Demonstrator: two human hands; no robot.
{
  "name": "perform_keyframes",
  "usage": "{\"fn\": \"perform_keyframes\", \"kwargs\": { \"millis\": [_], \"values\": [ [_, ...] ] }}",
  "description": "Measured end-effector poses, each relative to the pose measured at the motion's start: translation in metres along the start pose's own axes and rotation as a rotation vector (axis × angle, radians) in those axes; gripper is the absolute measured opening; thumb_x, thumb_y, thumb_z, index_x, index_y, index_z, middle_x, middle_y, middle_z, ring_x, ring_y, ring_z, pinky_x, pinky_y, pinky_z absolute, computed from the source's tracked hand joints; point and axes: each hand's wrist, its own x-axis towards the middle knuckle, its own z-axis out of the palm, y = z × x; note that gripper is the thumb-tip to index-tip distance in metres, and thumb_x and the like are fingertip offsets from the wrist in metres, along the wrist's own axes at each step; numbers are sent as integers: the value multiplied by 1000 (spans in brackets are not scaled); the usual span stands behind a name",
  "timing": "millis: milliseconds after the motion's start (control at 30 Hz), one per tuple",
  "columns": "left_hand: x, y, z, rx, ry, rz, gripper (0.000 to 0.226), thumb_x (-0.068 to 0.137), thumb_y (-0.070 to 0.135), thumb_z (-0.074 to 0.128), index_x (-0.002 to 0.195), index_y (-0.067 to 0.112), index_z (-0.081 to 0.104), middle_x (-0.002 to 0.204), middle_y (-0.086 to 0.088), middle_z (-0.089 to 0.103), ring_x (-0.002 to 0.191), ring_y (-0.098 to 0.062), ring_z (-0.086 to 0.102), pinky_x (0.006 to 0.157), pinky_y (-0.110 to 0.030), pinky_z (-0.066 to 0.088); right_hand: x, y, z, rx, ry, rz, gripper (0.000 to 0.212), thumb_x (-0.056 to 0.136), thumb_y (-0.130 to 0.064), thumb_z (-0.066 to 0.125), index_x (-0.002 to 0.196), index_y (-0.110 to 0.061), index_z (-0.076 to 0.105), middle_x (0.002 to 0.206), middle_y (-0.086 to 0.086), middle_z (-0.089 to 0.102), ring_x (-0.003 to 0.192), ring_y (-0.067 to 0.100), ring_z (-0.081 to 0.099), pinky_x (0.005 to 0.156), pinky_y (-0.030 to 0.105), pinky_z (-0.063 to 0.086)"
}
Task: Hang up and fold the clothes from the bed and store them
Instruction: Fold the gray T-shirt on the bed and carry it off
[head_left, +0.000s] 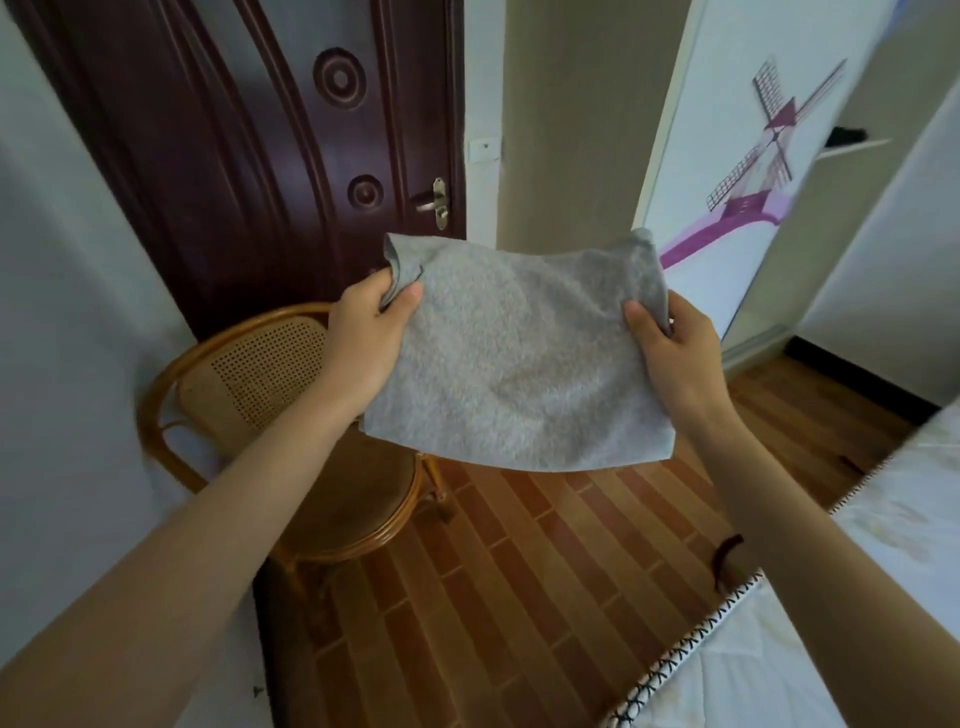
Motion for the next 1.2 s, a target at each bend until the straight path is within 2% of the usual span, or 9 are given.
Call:
{"fn": "perform_keyframes", "kwargs": {
  "millis": [167,367,500,633,767,933,1033,1133,1200],
  "values": [
    [61,-17,77,-37,-152,67,26,98,22,55,96,-1,65,85,-4,64,76,-12,58,70,-33,44,27,33,-24,-88,136,111,30,101,-36,51,105,-9,64,96,-1,68,89,15,66,77,33,54],
    [140,-16,160,-129,-255,112,30,98,24,56,95,-6,63,85,-8,63,75,-10,55,68,-29,41,98,65,-52,-95,271,133,24,101,-33,53,98,-11,63,89,-6,66,80,8,63,70,23,50],
    [198,-2,227,-129,-348,151,15,99,23,55,97,14,67,82,16,63,71,9,57,66,-12,44,154,100,-73,-112,339,172,29,100,-34,53,104,-7,64,95,1,68,88,18,65,80,39,54],
    [256,31,299,-171,-449,200,12,101,23,52,98,21,63,82,19,60,65,17,55,60,-3,40,216,117,-118,-203,433,184,31,100,-30,54,102,0,63,90,5,68,82,21,64,75,41,52],
    [304,52,366,-239,-451,241,23,100,25,53,96,5,65,84,0,65,73,-7,57,68,-26,44,272,128,-161,-267,535,156,36,99,-32,56,108,2,63,101,15,69,94,30,64,82,47,52],
    [338,65,447,-265,-506,276,21,98,22,56,90,4,65,76,-3,62,63,-2,49,62,-28,37,305,163,-199,-289,599,192,27,99,-31,55,102,-6,65,85,-6,66,76,5,61,70,24,50],
    [356,77,500,-253,-550,333,30,98,27,56,94,-2,64,87,-20,66,73,-19,53,64,-34,37,324,192,-221,-290,665,213,26,99,-30,55,103,-7,65,89,-1,68,75,5,59,70,28,50],
    [375,84,559,-228,-595,372,29,99,27,54,98,0,65,93,-16,68,87,-32,61,71,-39,44,351,222,-246,-294,721,236,24,100,-27,54,101,-5,64,92,5,68,76,9,59,70,32,48],
    [391,87,596,-238,-622,380,28,99,27,53,101,2,66,94,-10,68,90,-30,61,72,-33,41,374,243,-263,-316,745,250,21,100,-27,54,94,-9,63,84,-2,66,72,3,58,67,27,46]
  ]
}}
